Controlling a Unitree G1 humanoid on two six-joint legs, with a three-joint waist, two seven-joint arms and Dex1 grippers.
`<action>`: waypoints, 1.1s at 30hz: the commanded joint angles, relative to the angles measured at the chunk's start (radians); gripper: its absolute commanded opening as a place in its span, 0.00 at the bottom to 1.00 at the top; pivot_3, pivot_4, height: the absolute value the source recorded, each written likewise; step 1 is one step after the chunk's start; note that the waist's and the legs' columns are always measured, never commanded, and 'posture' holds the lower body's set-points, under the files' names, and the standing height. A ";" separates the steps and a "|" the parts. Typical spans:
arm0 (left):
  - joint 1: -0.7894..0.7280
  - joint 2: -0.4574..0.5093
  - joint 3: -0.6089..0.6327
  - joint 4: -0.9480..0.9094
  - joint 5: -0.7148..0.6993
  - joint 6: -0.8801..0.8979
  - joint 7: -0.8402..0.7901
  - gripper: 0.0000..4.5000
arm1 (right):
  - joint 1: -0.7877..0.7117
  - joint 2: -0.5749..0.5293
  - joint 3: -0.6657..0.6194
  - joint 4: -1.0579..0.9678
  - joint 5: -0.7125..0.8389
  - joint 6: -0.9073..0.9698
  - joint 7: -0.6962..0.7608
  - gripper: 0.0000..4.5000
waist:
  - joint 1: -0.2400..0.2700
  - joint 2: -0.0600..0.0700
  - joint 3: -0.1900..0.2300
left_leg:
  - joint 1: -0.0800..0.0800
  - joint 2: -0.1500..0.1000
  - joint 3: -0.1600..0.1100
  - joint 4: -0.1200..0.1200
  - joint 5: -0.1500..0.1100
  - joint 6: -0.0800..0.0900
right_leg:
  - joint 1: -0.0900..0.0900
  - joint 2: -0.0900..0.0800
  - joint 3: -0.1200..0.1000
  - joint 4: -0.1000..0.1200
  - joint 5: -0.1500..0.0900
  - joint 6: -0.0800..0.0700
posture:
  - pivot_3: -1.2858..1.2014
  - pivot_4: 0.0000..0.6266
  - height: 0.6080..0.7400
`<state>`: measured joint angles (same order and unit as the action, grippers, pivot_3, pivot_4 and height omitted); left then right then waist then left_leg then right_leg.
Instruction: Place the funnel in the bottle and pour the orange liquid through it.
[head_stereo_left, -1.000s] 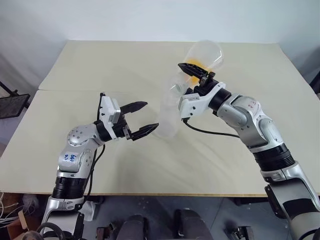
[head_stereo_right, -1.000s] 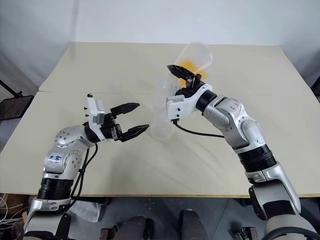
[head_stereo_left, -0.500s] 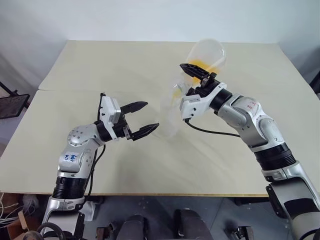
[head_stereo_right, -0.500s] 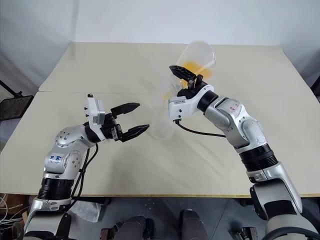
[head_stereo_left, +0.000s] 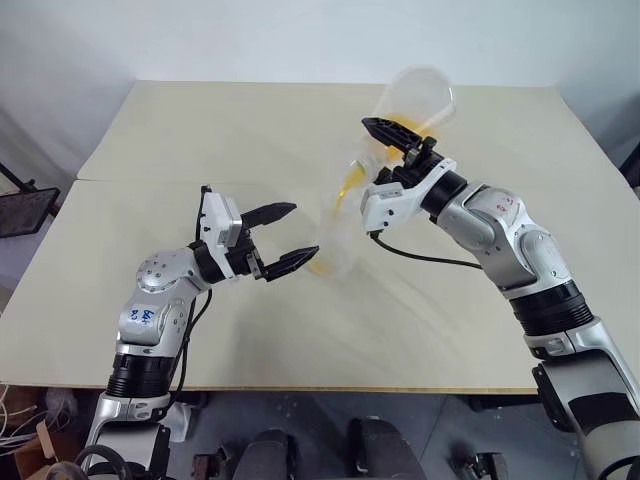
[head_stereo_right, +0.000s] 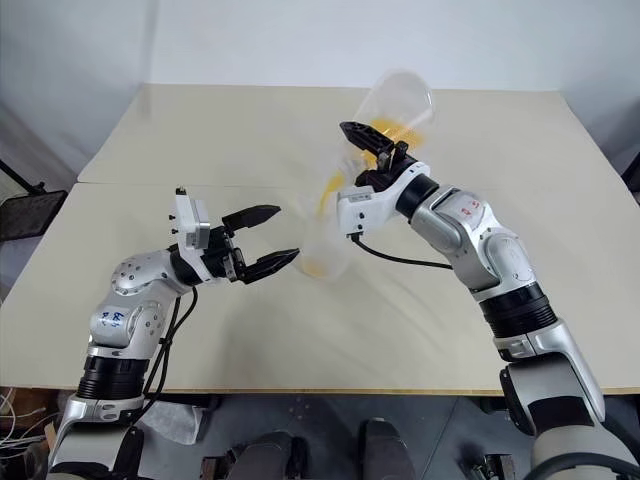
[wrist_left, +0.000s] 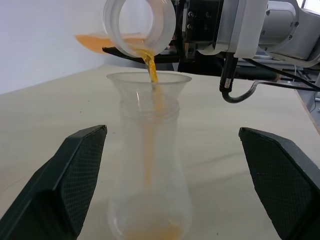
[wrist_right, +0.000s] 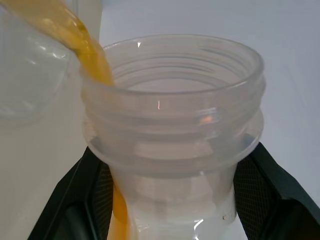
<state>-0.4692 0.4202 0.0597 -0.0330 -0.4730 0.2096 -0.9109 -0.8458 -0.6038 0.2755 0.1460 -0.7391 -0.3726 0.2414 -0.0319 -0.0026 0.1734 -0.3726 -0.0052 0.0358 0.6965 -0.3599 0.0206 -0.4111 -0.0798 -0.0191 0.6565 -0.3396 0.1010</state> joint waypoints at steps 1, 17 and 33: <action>-0.024 -0.002 0.016 -0.029 -0.023 -0.016 -0.003 1.00 | -0.029 -0.008 -0.027 -0.028 0.003 -0.009 -0.028 0.60 | 0.000 0.000 0.000 | 0.000 0.000 0.000 0.000 0.000 0.000 | 0.000 0.000 0.000 0.000 0.000 0.000 | 0.52 0.24 1.00; -0.021 -0.003 0.018 -0.031 -0.025 -0.018 -0.002 1.00 | -0.018 -0.010 -0.024 -0.027 -0.011 -0.013 -0.043 0.60 | 0.000 0.000 0.000 | 0.000 0.000 0.000 0.000 0.000 0.000 | 0.000 0.000 0.000 0.000 0.000 0.000 | 0.52 0.24 1.00; -0.017 -0.006 0.017 -0.042 -0.030 -0.015 -0.001 1.00 | -0.005 -0.017 -0.026 -0.022 -0.021 -0.028 -0.058 0.60 | 0.000 0.000 0.000 | 0.000 0.000 0.000 0.000 0.000 0.000 | 0.000 0.000 0.000 0.000 0.000 0.000 | 0.52 0.24 1.00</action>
<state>-0.4691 0.4154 0.0599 -0.0332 -0.4824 0.2085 -0.9106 -0.8438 -0.6046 0.2756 0.1461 -0.7614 -0.3938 0.2096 -0.0319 -0.0026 0.1734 -0.3726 -0.0052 0.0358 0.6965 -0.3599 0.0206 -0.4111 -0.0798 -0.0190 0.6565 -0.3396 0.1010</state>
